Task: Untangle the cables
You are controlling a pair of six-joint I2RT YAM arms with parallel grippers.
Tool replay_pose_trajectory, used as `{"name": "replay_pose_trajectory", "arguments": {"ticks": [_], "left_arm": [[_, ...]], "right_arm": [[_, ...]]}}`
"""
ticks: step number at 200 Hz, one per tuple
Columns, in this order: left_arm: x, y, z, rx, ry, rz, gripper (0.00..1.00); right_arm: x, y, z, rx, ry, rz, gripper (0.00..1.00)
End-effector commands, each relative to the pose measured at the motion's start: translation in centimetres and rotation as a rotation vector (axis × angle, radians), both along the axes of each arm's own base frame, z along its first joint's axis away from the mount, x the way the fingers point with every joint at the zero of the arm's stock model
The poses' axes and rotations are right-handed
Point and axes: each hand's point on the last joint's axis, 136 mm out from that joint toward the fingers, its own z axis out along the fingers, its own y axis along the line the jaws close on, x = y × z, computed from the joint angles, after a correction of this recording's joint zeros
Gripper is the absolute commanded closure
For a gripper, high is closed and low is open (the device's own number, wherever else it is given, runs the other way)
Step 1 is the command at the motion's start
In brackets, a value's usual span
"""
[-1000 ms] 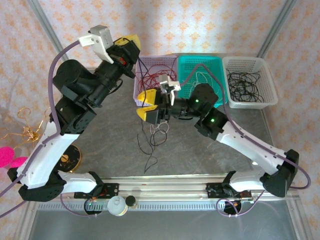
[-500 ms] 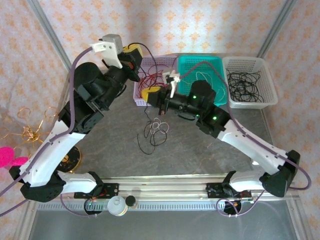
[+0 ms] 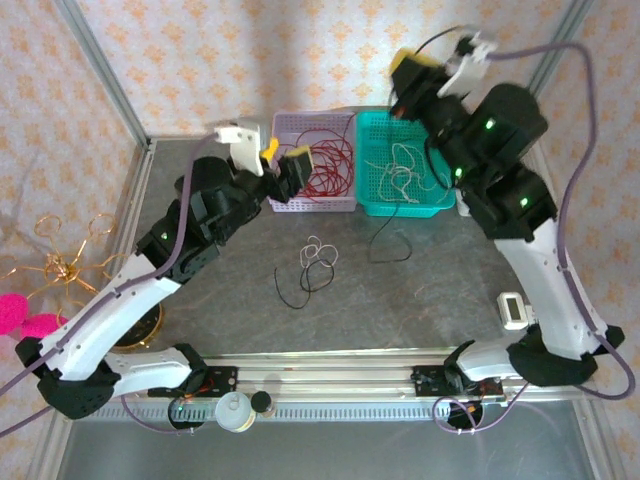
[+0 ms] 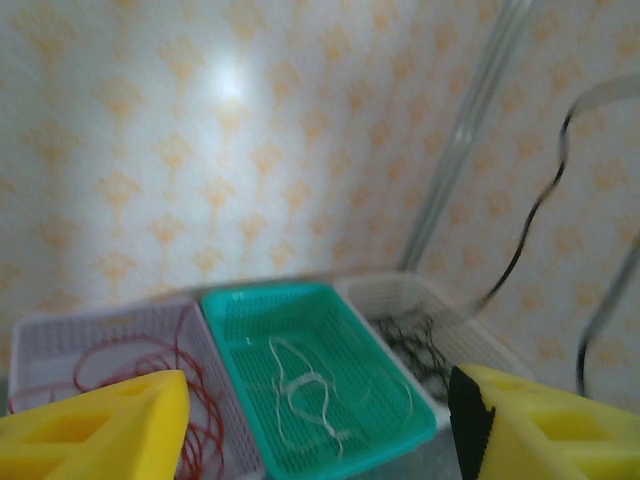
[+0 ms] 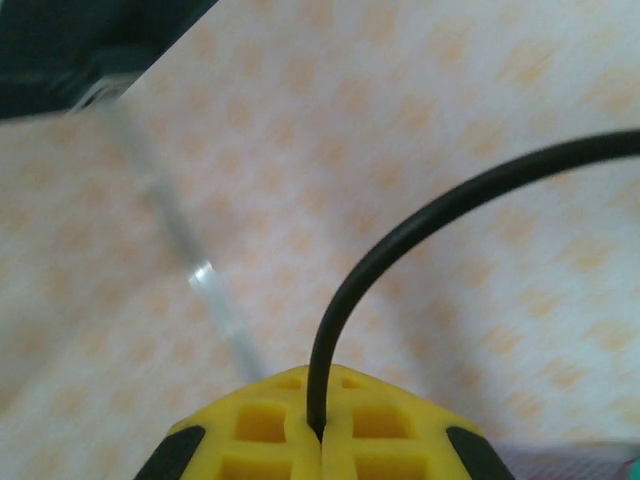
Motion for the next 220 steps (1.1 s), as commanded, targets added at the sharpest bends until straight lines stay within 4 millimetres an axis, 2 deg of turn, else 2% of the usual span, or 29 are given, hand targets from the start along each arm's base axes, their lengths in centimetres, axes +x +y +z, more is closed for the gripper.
{"name": "replay_pose_trajectory", "arguments": {"ticks": [1, 25, 51, 70, 97, 119, 155, 191, 220], "left_arm": [[-1.9, -1.8, -1.3, -0.093, 0.037, -0.148, 0.33], [-2.6, -2.3, -4.9, -0.116, 0.115, -0.187, 0.34], [-3.2, -1.7, -6.8, -0.146, 0.151, -0.178, 0.37], [-3.3, -1.2, -7.8, -0.144, 0.172, -0.159, 0.37], [-2.9, -1.4, -8.5, -0.145, 0.195, -0.151, 0.38], [-2.3, -2.1, -8.9, -0.132, 0.219, -0.157, 0.4], [-1.7, -3.0, -9.4, -0.152, 0.24, -0.168, 0.4], [-0.8, -4.6, -9.3, -0.138, 0.265, -0.199, 0.41], [-0.5, -5.7, -8.5, -0.159, 0.277, -0.234, 0.42]], "right_arm": [[5.8, -5.5, -2.7, -0.066, 0.13, -0.295, 1.0], [10.0, -10.6, -3.4, -0.106, 0.146, -0.485, 1.0], [13.7, -16.5, -4.9, -0.131, 0.164, -0.654, 1.0], [14.9, -20.7, -5.4, -0.157, 0.17, -0.82, 1.0], [14.8, -24.7, -4.1, -0.154, 0.124, -0.958, 1.0], [15.2, -26.1, -3.5, -0.169, 0.087, -0.992, 1.0], [16.0, -27.6, -4.7, -0.193, 0.103, -1.05, 1.0], [17.7, -27.7, -9.0, -0.205, 0.201, -1.009, 1.0], [17.4, -28.5, -11.9, -0.182, 0.228, -1.012, 1.0]]}}
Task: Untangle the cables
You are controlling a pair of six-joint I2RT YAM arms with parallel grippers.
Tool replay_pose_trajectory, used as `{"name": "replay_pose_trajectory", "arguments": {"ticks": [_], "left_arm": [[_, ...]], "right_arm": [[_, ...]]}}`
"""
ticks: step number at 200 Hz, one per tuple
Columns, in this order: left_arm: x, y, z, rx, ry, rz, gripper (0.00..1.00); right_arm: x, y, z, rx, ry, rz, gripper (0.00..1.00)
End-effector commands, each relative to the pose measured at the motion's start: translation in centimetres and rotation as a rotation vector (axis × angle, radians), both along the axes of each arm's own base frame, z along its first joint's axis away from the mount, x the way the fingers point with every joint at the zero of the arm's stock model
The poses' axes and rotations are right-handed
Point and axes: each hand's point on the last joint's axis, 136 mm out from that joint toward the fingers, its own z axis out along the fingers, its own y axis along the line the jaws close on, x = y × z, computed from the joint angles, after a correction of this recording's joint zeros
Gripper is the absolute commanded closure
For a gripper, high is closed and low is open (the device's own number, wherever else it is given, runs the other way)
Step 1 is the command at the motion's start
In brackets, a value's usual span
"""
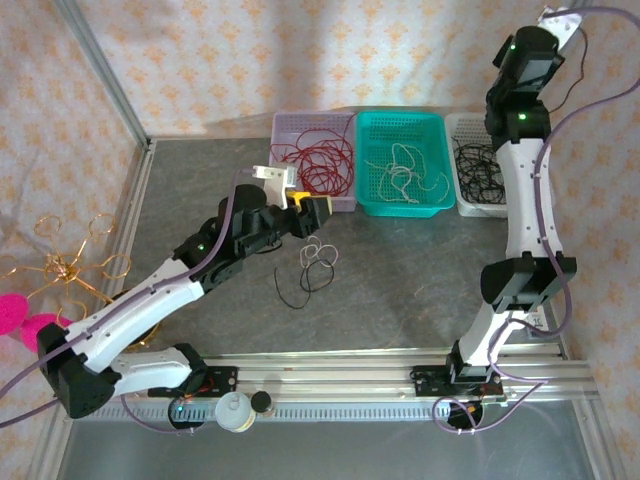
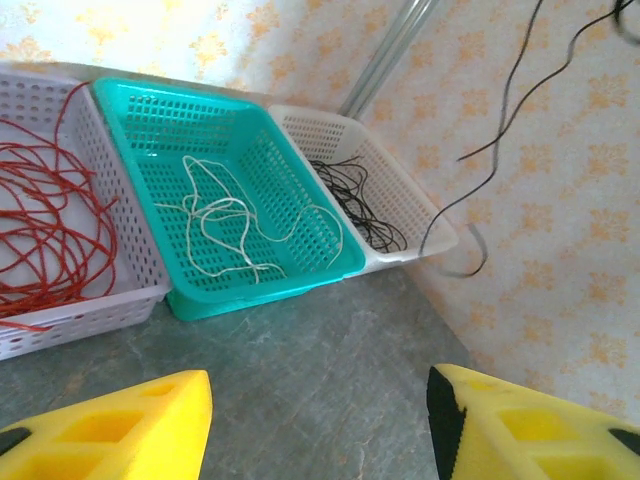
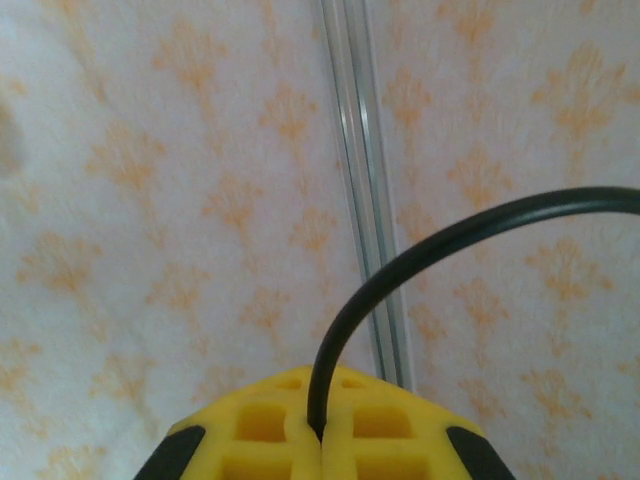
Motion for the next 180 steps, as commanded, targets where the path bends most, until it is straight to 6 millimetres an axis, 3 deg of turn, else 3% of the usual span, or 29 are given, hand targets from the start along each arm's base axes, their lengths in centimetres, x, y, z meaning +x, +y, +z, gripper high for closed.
{"name": "replay_pose_trajectory", "arguments": {"ticks": [1, 36, 56, 77, 102, 135, 154, 180], "left_arm": [[-0.3, -1.1, 2.9, -0.071, -0.031, -0.047, 0.42], [0.0, -1.9, 2.8, -0.072, -0.006, -0.065, 0.44], [0.3, -2.2, 2.5, -0.072, 0.001, -0.063, 0.44], [0.6, -2.5, 2.3, -0.079, -0.004, -0.066, 0.44], [0.8, -2.9, 2.3, -0.092, -0.012, -0.072, 0.45], [0.5, -2.3, 1.6, -0.095, -0.014, -0.056, 0.45], [0.1, -1.5, 1.2, -0.101, -0.014, -0.038, 0.45], [-0.5, -0.8, 0.2, -0.111, 0.0, -0.026, 0.45]], "right_arm": [[-1.3, -0.9, -0.3, 0.031, -0.043, -0.013, 1.0], [-2.1, -1.5, -1.0, -0.001, -0.061, -0.041, 1.0], [-2.0, -0.9, 0.3, -0.008, -0.072, -0.005, 1.0], [-2.2, 0.0, 4.0, 0.004, -0.132, 0.052, 1.0], [-3.8, 0.4, 9.1, 0.014, -0.252, 0.074, 1.0], [-5.1, 2.0, 13.1, 0.056, -0.394, 0.184, 1.0], [-4.9, 1.9, 13.6, -0.002, -0.414, 0.165, 1.0], [-2.5, 0.9, 12.1, -0.023, -0.401, 0.095, 1.0]]}}
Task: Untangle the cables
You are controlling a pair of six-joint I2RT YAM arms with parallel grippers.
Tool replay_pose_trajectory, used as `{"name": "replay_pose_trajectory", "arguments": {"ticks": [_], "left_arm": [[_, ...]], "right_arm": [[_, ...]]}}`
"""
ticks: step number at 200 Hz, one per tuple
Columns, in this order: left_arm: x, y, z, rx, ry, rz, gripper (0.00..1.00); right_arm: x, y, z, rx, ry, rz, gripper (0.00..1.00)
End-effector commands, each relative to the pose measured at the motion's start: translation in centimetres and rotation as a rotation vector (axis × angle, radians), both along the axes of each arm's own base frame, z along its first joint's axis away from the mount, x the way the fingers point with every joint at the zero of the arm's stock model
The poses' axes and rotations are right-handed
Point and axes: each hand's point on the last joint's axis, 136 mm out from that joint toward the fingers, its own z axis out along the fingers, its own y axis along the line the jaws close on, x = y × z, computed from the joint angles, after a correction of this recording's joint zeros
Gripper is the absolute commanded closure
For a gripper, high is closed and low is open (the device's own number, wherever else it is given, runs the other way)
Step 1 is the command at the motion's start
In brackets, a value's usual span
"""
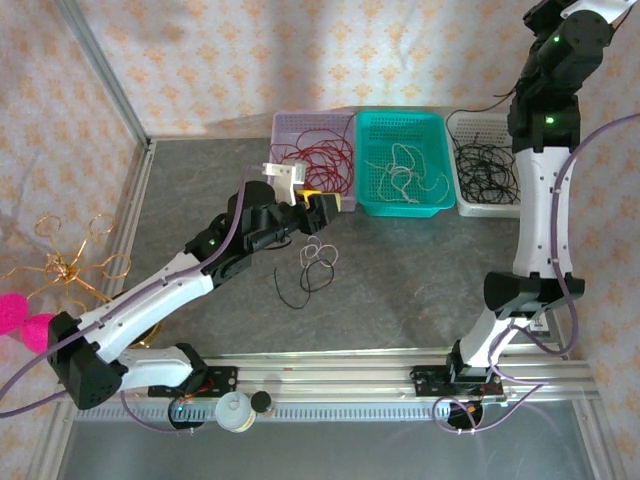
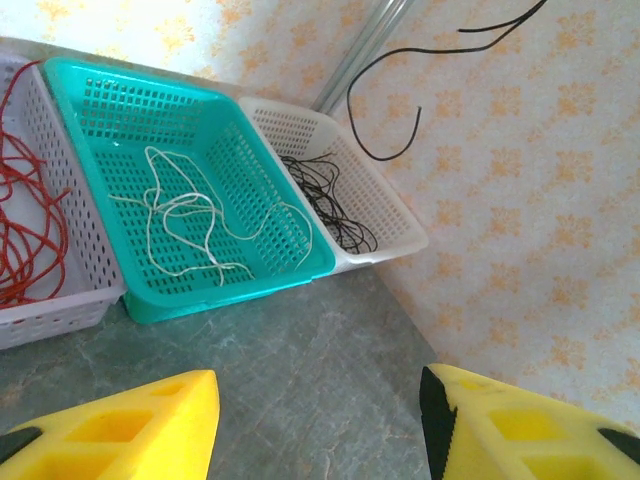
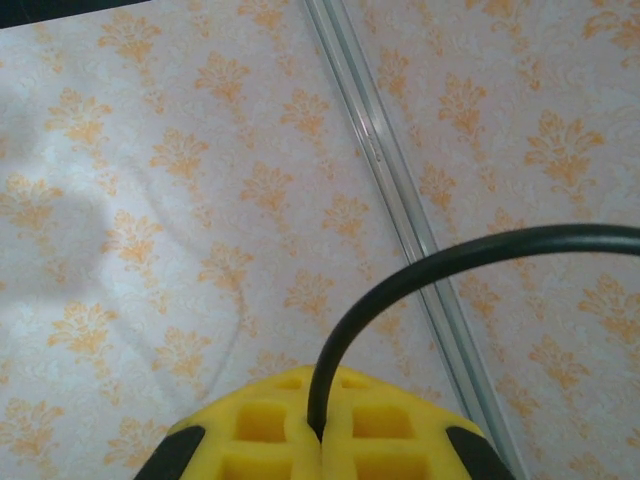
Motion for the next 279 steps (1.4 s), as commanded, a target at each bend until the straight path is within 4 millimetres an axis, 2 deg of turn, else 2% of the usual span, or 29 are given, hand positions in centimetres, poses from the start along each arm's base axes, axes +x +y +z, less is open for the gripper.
{"name": "replay_pose_trajectory", "arguments": {"ticks": [1, 14, 36, 69, 107, 126, 142, 154, 180, 182, 190, 220, 250, 279], "left_arm": [[-0.8, 0.5, 1.0, -0.055, -0.029, 0.008, 0.45], [-1.0, 0.6, 0.5, -0.054, -0.015, 0.004, 0.45], [-1.2, 0.7, -0.1, -0.05, 0.002, 0.002, 0.45], [-1.0, 0.8, -0.6, -0.047, 0.01, 0.016, 0.45], [-0.5, -0.3, -1.0, -0.048, 0.031, -0.009, 0.46], [-0.2, -0.7, -0.9, -0.05, 0.028, -0.011, 0.46], [0.0, -1.0, -1.0, -0.052, 0.028, -0.017, 0.47], [0.1, -1.2, -1.4, -0.049, 0.034, -0.025, 0.46], [0.0, -1.9, -2.1, -0.063, 0.057, -0.048, 0.47], [0.0, -1.9, -2.2, -0.068, 0.062, -0.048, 0.47], [0.0, -2.0, -2.4, -0.072, 0.067, -0.053, 0.47], [-0.1, -2.4, -3.4, -0.065, 0.089, -0.069, 0.47], [-0.1, -3.0, -4.2, -0.064, 0.117, -0.093, 0.47], [-0.1, -3.5, -4.5, -0.073, 0.129, -0.106, 0.48]], "right_arm": [[3.1, -0.4, -1.8, -0.027, 0.021, -0.039, 1.0], [4.4, -0.8, -2.7, -0.047, 0.06, -0.071, 1.0], [5.2, -2.1, -3.8, -0.061, 0.096, -0.153, 1.0], [7.4, -2.6, -5.7, -0.09, 0.11, -0.11, 1.0], [8.0, -3.1, -6.1, -0.071, 0.115, -0.115, 1.0], [8.5, -2.5, -6.2, -0.087, 0.122, -0.115, 1.0], [8.7, -1.0, -6.3, -0.141, 0.155, -0.124, 1.0], [8.5, 0.0, -6.5, -0.158, 0.166, -0.115, 1.0], [7.5, 1.9, -8.9, -0.219, 0.165, -0.128, 1.0], [7.6, 1.9, -9.7, -0.222, 0.176, -0.13, 1.0], [6.9, 1.7, -10.5, -0.215, 0.154, -0.144, 1.0], [5.0, 0.7, -12.7, -0.167, 0.14, -0.191, 1.0], [3.5, 0.0, -15.8, -0.15, 0.16, -0.22, 1.0], [2.1, 1.5, -17.1, -0.254, 0.174, -0.223, 1.0]]}}
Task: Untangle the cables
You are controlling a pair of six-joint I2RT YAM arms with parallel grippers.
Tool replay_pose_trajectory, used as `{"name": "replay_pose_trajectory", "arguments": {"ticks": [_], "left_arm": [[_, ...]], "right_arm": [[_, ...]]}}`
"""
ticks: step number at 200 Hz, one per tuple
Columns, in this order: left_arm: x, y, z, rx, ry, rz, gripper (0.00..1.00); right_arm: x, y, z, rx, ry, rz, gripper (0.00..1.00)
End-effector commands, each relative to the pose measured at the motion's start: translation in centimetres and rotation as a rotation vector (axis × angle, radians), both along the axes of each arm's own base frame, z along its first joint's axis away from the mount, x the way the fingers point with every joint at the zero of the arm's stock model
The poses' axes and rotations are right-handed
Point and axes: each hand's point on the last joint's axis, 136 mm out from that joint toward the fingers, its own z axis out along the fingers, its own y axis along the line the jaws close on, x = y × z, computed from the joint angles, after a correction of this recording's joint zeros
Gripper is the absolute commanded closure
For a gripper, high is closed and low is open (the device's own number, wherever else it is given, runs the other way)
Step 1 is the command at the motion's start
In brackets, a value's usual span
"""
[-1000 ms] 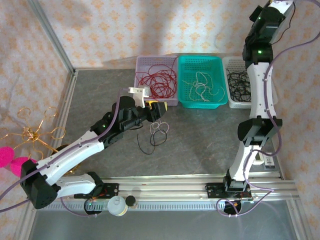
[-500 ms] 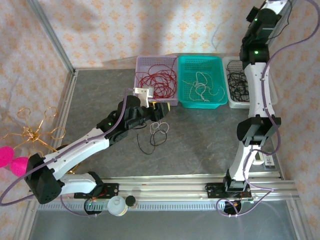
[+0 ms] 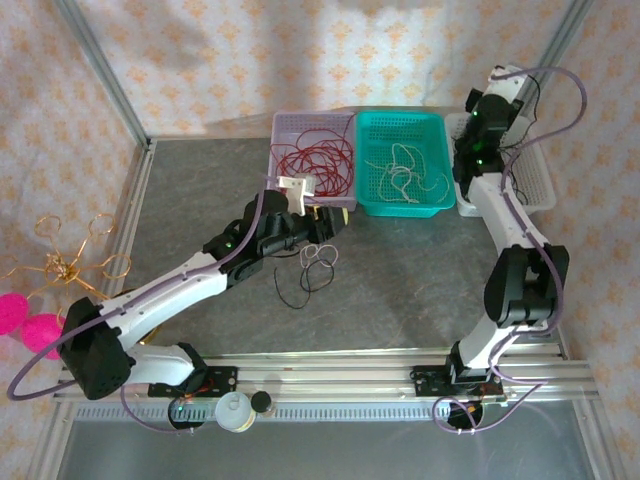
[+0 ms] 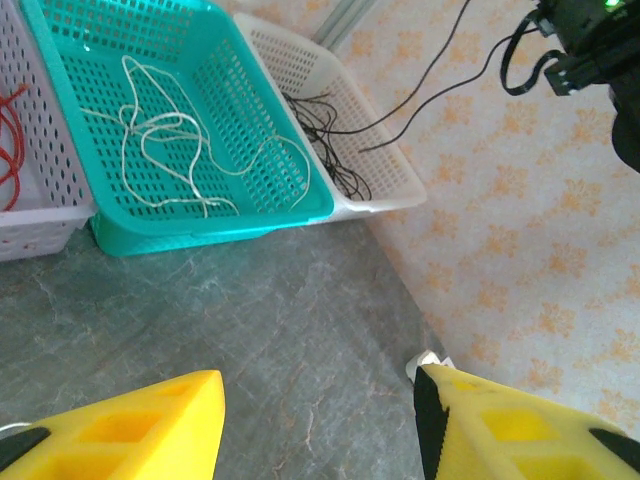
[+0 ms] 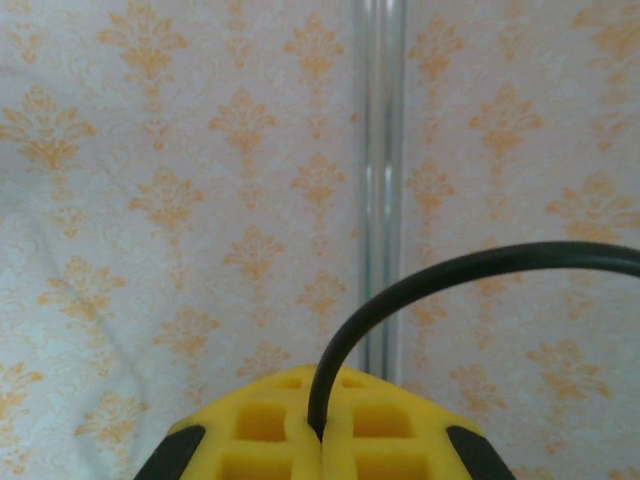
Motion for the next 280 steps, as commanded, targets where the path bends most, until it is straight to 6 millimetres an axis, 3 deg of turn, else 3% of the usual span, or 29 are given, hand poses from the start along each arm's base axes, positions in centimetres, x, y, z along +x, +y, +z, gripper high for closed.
{"name": "replay_pose_trajectory", "arguments": {"ticks": [1, 46, 59, 105, 154, 176, 210, 246, 280], "left_arm": [[-0.4, -1.1, 0.7, -0.047, -0.005, -0.038, 0.48], [-0.5, -1.6, 0.8, -0.054, -0.009, -0.058, 0.48], [-0.5, -1.6, 0.8, -0.054, -0.008, -0.057, 0.49], [-1.4, -1.3, 0.5, -0.048, 0.004, -0.053, 0.49], [-2.6, -1.3, -0.7, -0.055, 0.03, -0.036, 0.49], [-3.1, -1.9, -1.1, -0.043, 0.04, -0.046, 0.49], [-3.5, -2.8, -1.1, -0.042, 0.042, -0.054, 0.5], [-4.0, -4.0, -1.3, -0.05, 0.061, -0.074, 0.52], [-4.2, -4.7, -1.6, -0.09, 0.091, -0.064, 0.52]], "right_arm": [[-3.5, 0.6, 4.6, -0.063, -0.152, -0.025, 1.0], [-3.1, 4.4, 2.2, -0.125, -0.046, 0.104, 1.0], [-3.5, 4.7, 1.1, -0.096, -0.038, 0.108, 1.0], [-4.0, -0.5, -3.2, 0.111, -0.059, 0.058, 1.0], [-3.8, -5.9, -5.4, 0.279, -0.122, 0.004, 1.0], [-1.9, -6.9, -6.6, 0.343, -0.119, 0.035, 1.0], [2.6, -6.3, -8.8, 0.364, -0.029, 0.107, 1.0], [4.9, -6.5, -11.1, 0.395, -0.017, 0.108, 1.0], [8.3, -6.8, -14.2, 0.406, 0.029, 0.113, 1.0]]}}
